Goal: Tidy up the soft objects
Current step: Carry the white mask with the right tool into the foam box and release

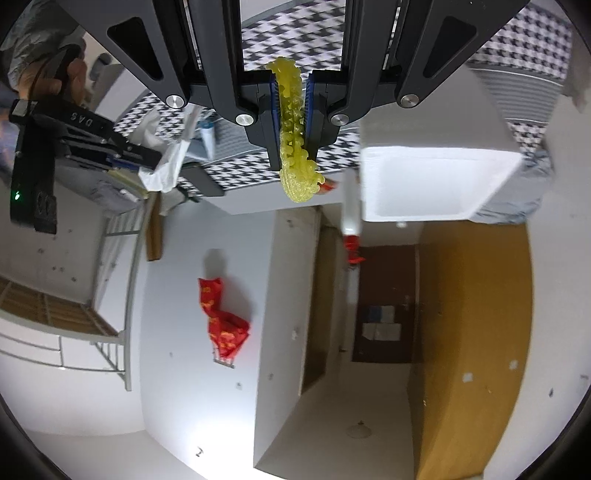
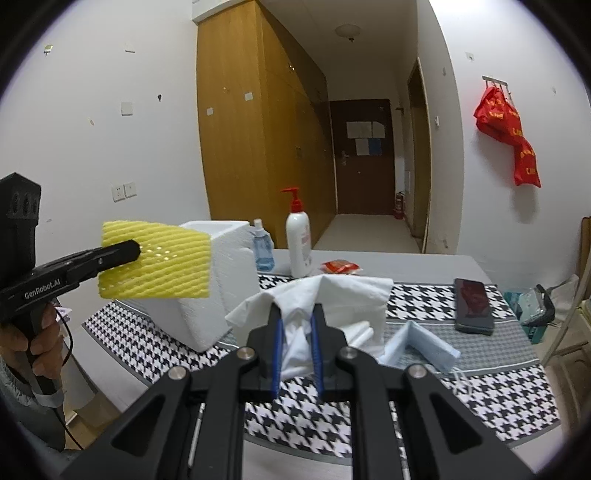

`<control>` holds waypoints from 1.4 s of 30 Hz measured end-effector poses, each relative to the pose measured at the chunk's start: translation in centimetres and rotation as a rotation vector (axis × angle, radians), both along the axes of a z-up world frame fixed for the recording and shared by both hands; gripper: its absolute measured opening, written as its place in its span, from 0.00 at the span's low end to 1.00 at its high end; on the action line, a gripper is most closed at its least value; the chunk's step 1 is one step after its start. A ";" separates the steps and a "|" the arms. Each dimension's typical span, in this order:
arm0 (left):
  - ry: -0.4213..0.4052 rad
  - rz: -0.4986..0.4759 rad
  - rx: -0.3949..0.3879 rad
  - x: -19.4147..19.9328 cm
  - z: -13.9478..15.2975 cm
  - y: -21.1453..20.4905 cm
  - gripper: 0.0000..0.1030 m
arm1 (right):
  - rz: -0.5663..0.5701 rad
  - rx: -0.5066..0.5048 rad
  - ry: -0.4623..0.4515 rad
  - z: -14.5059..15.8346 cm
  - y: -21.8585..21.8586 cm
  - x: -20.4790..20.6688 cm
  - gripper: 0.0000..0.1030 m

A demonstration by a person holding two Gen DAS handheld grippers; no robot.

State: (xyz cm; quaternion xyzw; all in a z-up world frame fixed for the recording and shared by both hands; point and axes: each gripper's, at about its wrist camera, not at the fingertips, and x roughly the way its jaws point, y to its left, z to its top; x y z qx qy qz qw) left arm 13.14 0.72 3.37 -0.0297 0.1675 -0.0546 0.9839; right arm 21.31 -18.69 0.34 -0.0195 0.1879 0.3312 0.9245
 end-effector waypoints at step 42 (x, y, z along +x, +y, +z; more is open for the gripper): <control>-0.001 0.456 0.013 -7.4 -0.7 12.0 0.10 | 0.224 0.024 -0.105 6.1 12.3 2.4 0.16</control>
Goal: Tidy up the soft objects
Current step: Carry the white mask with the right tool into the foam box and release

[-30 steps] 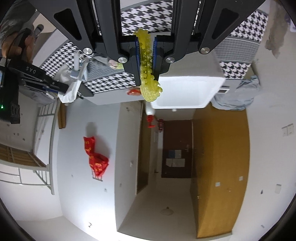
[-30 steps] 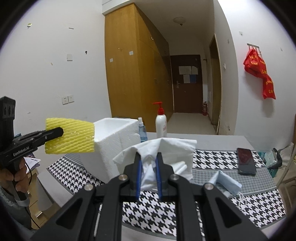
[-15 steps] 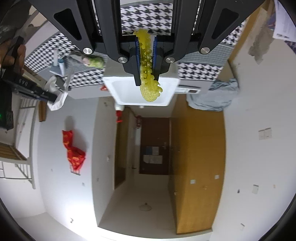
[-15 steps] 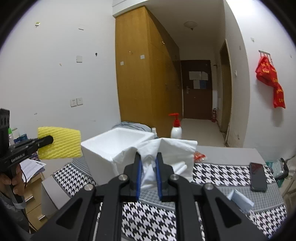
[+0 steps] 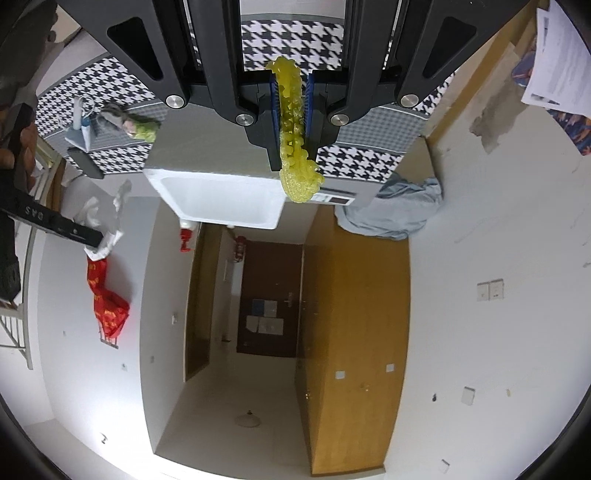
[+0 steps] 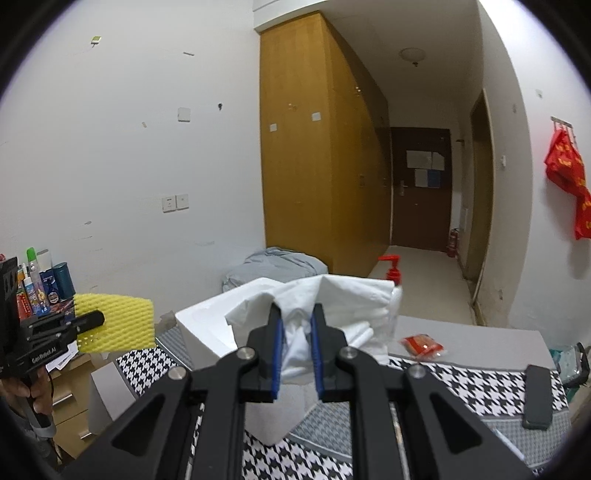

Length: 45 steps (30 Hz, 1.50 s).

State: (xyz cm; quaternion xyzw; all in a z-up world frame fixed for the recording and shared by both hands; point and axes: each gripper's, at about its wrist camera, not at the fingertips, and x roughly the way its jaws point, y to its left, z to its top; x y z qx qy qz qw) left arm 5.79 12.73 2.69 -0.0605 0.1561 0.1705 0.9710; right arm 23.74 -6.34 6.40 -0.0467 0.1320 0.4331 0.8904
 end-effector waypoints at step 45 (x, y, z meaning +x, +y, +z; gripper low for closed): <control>0.004 0.023 -0.056 -0.9 -1.5 5.3 0.10 | 0.037 -0.154 0.102 -2.0 13.2 2.6 0.87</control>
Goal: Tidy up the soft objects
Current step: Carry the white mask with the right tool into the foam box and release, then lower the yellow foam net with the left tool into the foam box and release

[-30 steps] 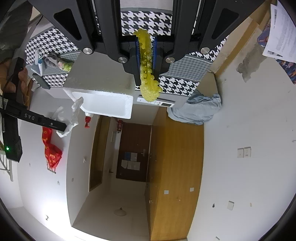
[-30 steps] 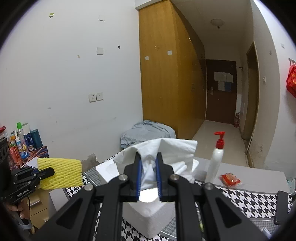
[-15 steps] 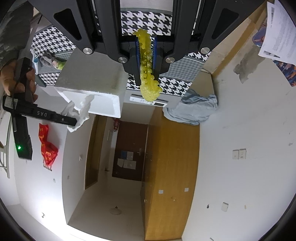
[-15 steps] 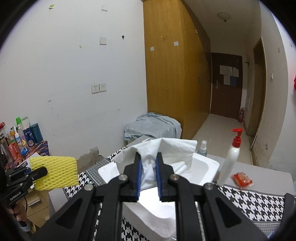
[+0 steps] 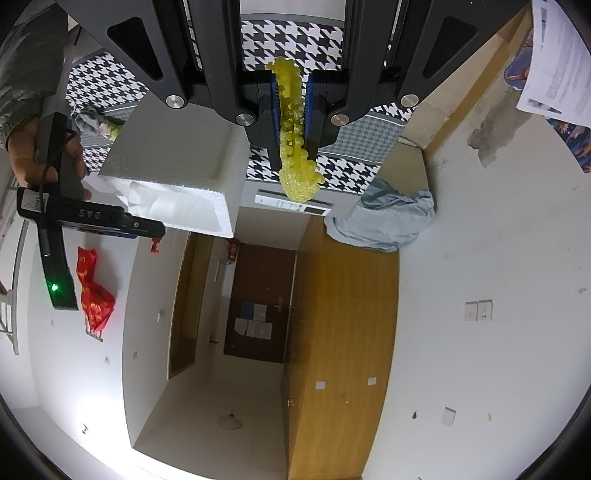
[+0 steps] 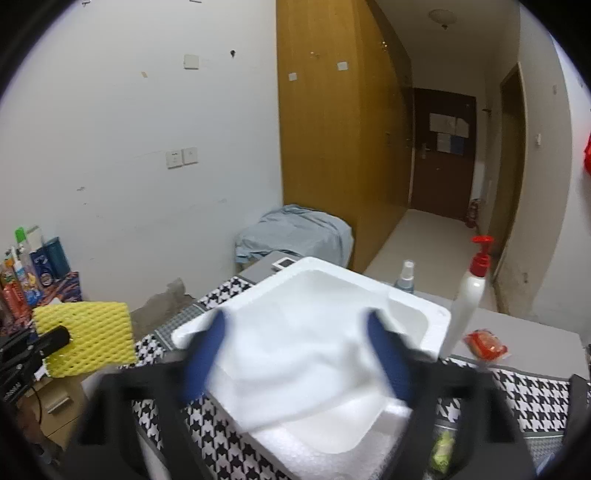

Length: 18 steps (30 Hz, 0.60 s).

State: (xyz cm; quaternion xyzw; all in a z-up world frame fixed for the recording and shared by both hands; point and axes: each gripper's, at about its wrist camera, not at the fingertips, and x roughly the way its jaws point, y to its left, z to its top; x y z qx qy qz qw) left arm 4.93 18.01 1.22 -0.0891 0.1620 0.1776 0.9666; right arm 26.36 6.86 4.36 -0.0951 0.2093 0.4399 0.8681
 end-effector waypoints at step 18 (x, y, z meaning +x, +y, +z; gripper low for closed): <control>-0.016 -0.026 0.015 0.9 1.4 0.5 0.10 | 0.013 0.015 -0.031 -0.1 -1.1 -1.0 1.00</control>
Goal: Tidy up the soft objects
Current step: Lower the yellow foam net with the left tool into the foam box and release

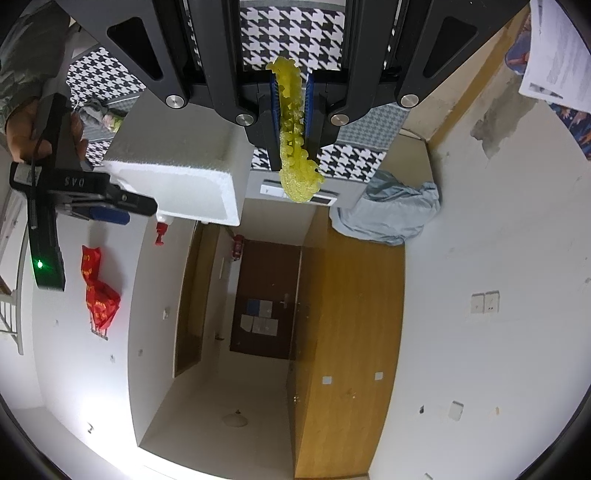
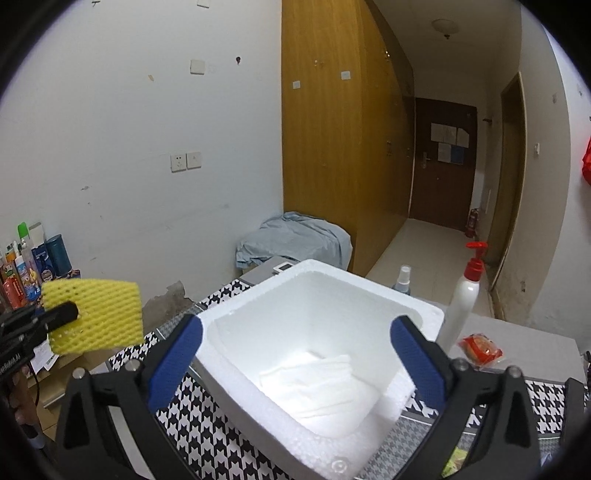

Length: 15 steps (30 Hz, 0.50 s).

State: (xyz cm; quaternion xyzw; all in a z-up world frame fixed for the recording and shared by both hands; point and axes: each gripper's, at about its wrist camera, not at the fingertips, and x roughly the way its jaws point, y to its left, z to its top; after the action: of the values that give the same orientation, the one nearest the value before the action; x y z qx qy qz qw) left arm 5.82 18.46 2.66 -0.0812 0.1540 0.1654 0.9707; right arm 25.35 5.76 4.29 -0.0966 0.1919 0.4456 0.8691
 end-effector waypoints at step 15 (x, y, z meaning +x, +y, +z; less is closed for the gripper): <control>-0.030 -0.094 0.017 2.4 2.0 -1.2 0.10 | -0.074 0.038 0.009 0.2 -4.2 0.2 1.00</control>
State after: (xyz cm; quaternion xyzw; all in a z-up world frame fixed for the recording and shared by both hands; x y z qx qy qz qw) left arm 8.27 17.23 4.68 -0.0682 0.1420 0.1196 0.9802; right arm 25.59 1.61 4.47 -0.0711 0.1908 0.4171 0.8858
